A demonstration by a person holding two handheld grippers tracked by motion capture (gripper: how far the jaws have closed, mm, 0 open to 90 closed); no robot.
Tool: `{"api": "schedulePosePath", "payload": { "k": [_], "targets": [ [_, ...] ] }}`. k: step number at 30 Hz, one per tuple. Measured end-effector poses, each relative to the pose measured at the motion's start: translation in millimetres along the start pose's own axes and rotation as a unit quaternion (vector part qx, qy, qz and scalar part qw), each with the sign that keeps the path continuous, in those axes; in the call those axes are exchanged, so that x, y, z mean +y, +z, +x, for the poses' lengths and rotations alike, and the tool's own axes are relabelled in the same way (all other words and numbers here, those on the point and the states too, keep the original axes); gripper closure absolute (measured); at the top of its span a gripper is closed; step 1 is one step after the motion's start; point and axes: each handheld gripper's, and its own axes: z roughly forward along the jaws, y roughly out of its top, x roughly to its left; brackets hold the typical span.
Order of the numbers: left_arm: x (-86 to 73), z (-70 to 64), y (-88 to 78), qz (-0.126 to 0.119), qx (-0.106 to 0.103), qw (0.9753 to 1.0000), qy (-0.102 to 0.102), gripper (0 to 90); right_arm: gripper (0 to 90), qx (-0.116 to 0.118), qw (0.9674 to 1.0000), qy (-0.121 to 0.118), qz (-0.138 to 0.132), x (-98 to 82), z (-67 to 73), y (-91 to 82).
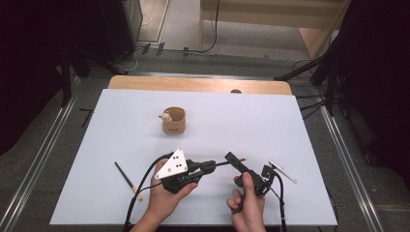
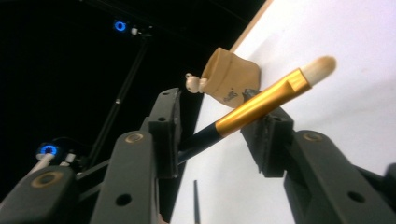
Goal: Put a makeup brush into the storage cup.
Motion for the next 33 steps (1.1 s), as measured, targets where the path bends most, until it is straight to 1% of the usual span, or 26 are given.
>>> {"api": "schedulePosePath", "payload": {
  "k": [2, 3, 4, 5, 6, 7, 8, 10, 11, 12, 13, 14, 15, 17, 18, 19, 21, 22, 23, 24, 26, 28, 29, 30, 31, 33],
  "targets": [
    [-1.2, 0.5, 1.4, 0.009, -0.005, 0.9999, -0.003, 86.1, 67.4, 0.022, 0.9997, 0.008, 0.0, 1.2, -0.8, -0.5],
    [-2.6, 1.4, 2.6, 0.016, -0.011, 0.9998, -0.011, 86.0, 72.1, 0.034, 0.9993, 0.013, -0.001, 2.3, -1.2, -1.3],
    [-4.2, 2.5, 2.1, 0.014, -0.017, 0.9996, -0.019, 85.4, 84.2, 0.05, 0.9987, 0.011, -0.003, 3.7, -1.7, -2.0],
    [-4.9, 2.8, 0.8, 0.007, -0.011, 0.9995, -0.029, 78.2, 84.1, 0.039, 0.9992, 0.0, -0.004, 4.5, 0.4, -4.5],
    [-4.8, 2.4, 0.2, 0.006, 0.001, 0.9994, -0.033, 62.7, 84.3, 0.031, 0.9993, -0.016, -0.013, 5.2, 1.9, -6.8],
    [-4.2, 2.7, 0.2, 0.013, 0.013, 0.9992, -0.035, 52.9, 84.3, 0.034, 0.9988, -0.031, -0.015, 6.1, 3.3, -8.1],
    [-3.8, 3.3, 0.2, 0.021, 0.011, 0.999, -0.037, 47.6, 84.3, 0.028, 0.9974, -0.064, -0.014, 8.0, 7.8, -9.4],
    [-3.4, 2.8, 2.2, 0.037, 0.013, 0.9986, -0.036, 44.0, 84.3, 0.001, 0.9932, -0.116, -0.011, 10.5, 17.8, -10.7],
    [-3.1, 1.8, 3.6, 0.044, 0.015, 0.9983, -0.036, 41.4, 84.3, -0.01, 0.9899, -0.141, -0.012, 11.4, 21.9, -10.6],
    [-2.7, 1.2, 4.5, 0.048, 0.013, 0.9982, -0.035, 40.9, 84.3, -0.018, 0.9863, -0.164, -0.009, 12.3, 25.8, -10.3],
    [-1.8, -0.5, 6.1, 0.051, 0.016, 0.998, -0.032, 40.6, 84.3, -0.026, 0.9834, -0.18, -0.006, 12.6, 28.6, -9.8],
    [-1.0, -1.8, 7.0, 0.055, 0.018, 0.9979, -0.028, 40.5, 84.3, -0.039, 0.9774, -0.208, -0.001, 12.6, 32.8, -9.3],
    [-0.1, -3.1, 8.3, 0.057, 0.019, 0.9979, -0.026, 40.9, 84.3, -0.046, 0.9724, -0.229, 0.002, 12.2, 35.5, -8.9],
    [1.5, -5.3, 11.2, 0.063, 0.019, 0.9976, -0.021, 41.7, 84.3, -0.055, 0.9637, -0.261, 0.007, 11.0, 40.5, -7.9],
    [2.4, -6.2, 12.4, 0.068, 0.02, 0.9973, -0.017, 42.6, 84.3, -0.057, 0.96, -0.274, 0.01, 10.2, 43.1, -7.5],
    [3.0, -7.3, 13.7, 0.071, 0.022, 0.9971, -0.014, 45.5, 84.3, -0.06, 0.955, -0.29, 0.012, 9.0, 46.1, -6.8],
    [4.1, -8.7, 15.6, 0.072, 0.02, 0.9971, -0.011, 49.9, 84.3, -0.068, 0.9418, -0.329, 0.017, 6.0, 53.3, -5.4],
    [4.6, -9.1, 16.6, 0.073, 0.018, 0.9971, -0.01, 51.3, 84.3, -0.069, 0.9357, -0.345, 0.019, 4.3, 57.0, -4.5],
    [5.2, -9.7, 17.7, 0.073, 0.019, 0.9971, -0.012, 52.1, 84.3, -0.071, 0.9309, -0.358, 0.023, 2.5, 60.6, -3.9],
    [5.8, -9.8, 18.4, 0.075, 0.017, 0.997, -0.011, 52.5, 84.3, -0.07, 0.9268, -0.368, 0.027, 0.9, 63.6, -3.1],
    [7.1, -10.9, 20.2, 0.075, 0.011, 0.997, -0.013, 54.3, 84.3, -0.067, 0.9191, -0.387, 0.034, -2.5, 68.4, -0.8],
    [8.5, -12.4, 21.9, 0.072, 0.01, 0.9973, -0.012, 55.7, 84.3, -0.067, 0.9127, -0.401, 0.041, -6.3, 71.5, 1.6],
    [9.1, -12.4, 22.6, 0.074, 0.006, 0.9972, -0.011, 58.9, 84.3, -0.068, 0.9095, -0.408, 0.045, -8.1, 72.6, 2.7],
    [9.6, -12.9, 23.4, 0.072, 0.004, 0.9973, -0.013, 61.4, 84.3, -0.068, 0.9081, -0.41, 0.047, -9.9, 73.8, 3.5],
    [10.1, -13.2, 24.0, 0.072, 0.0, 0.9973, -0.015, 62.6, 84.3, -0.068, 0.9052, -0.417, 0.047, -11.2, 74.4, 4.6],
    [11.1, -13.7, 25.6, 0.072, -0.004, 0.9972, -0.016, 66.6, 84.3, -0.069, 0.9019, -0.423, 0.051, -13.2, 75.6, 6.0]
  ]
}}
